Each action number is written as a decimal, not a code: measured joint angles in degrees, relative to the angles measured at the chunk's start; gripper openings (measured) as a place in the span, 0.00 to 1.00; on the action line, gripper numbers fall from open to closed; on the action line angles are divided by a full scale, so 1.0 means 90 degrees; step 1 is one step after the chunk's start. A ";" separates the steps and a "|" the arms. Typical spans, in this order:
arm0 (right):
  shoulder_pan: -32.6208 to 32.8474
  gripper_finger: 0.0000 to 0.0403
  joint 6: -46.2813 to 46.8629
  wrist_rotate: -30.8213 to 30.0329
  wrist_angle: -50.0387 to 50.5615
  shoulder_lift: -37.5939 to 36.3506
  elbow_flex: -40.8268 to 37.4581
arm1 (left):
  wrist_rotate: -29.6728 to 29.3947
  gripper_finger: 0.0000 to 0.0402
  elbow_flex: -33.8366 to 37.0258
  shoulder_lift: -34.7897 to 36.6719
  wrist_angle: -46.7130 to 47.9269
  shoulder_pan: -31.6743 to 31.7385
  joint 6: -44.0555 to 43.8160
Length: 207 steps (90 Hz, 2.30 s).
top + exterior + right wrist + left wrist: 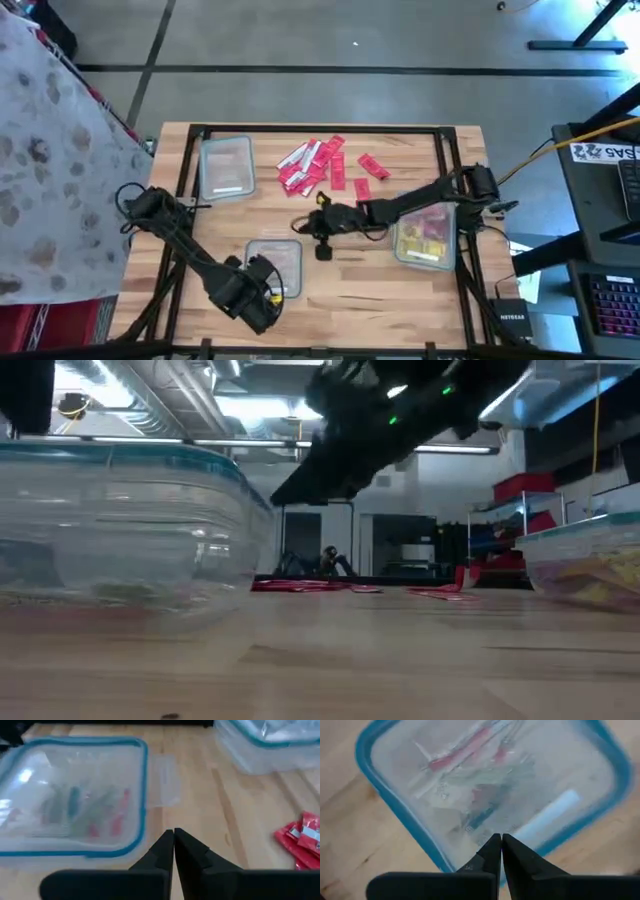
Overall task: Sort candy
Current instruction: Close the square transparent bin
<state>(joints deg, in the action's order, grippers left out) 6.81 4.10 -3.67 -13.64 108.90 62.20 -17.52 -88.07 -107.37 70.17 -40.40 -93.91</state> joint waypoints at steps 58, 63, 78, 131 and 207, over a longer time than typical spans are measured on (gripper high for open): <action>0.1139 0.00 -0.0523 0.1791 0.1601 0.0239 0.0187 | -0.0849 0.00 0.0966 0.0019 -0.0737 0.0250 0.1189; 0.1314 0.00 -0.0498 0.1127 0.1950 0.0137 0.0170 | -0.0864 0.00 0.0970 0.0017 -0.0752 0.0277 0.1327; 0.1294 0.00 -0.0321 -0.1089 0.2257 -0.0459 0.0188 | -0.0906 0.00 0.0983 0.0015 -0.1055 0.0335 0.1771; 0.0328 0.00 -0.0357 0.0863 0.2443 -0.0116 0.0157 | -0.1276 0.00 0.1001 0.0002 -0.1539 0.0566 0.2714; 0.1680 0.00 0.0058 -0.1102 0.3785 -0.1416 0.0168 | -0.1819 0.00 0.1404 0.0002 -0.2302 0.0874 0.3439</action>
<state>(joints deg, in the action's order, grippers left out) 21.93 4.62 -13.60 20.43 96.16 63.72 -33.89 -75.44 -107.35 49.45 -32.53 -62.96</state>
